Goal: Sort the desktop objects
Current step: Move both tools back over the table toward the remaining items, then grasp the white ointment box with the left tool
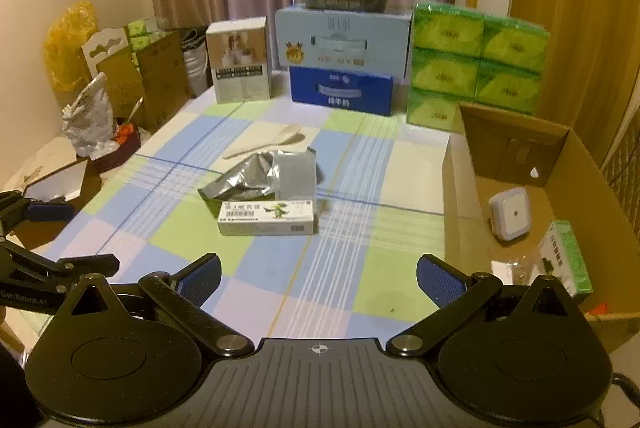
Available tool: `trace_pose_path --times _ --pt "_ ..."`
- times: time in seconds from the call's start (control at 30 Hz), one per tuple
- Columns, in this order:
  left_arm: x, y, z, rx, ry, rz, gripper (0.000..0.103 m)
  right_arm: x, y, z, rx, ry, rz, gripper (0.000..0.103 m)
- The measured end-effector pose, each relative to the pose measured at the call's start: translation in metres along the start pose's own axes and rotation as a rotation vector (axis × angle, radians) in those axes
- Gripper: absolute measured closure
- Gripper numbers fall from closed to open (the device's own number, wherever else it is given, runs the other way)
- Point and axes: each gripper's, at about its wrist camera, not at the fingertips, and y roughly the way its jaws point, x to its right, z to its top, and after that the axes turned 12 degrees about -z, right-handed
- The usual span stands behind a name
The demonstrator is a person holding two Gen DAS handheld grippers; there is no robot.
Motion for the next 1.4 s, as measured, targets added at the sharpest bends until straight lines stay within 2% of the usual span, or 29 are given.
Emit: trace_pose_path --times 0.3,0.43,0.7,1.0,1.13,1.4 --pt "-0.010 0.043 -0.005 -0.063 0.023 -0.045 0.012 -0.003 0.048 0.002 -0.031 0.039 0.001 0.002" --pt "-0.019 0.068 -0.004 -0.095 0.017 -0.070 0.024 -0.005 0.076 0.004 -0.046 0.074 0.023 0.002" --pt "-0.034 0.119 0.000 -0.125 0.043 -0.123 0.026 -0.007 0.121 0.011 -0.096 0.090 0.018 0.002" --pt "-0.049 0.168 0.015 -0.134 0.076 -0.191 0.033 -0.015 0.145 0.019 -0.092 0.042 -0.003 0.002" --pt "-0.055 0.181 0.019 -0.143 0.097 -0.233 0.033 -0.013 0.158 0.024 -0.112 0.057 -0.001 0.002" --pt "-0.065 0.204 0.018 -0.149 0.140 -0.266 0.033 -0.007 0.167 0.025 -0.144 0.069 -0.003 0.002"
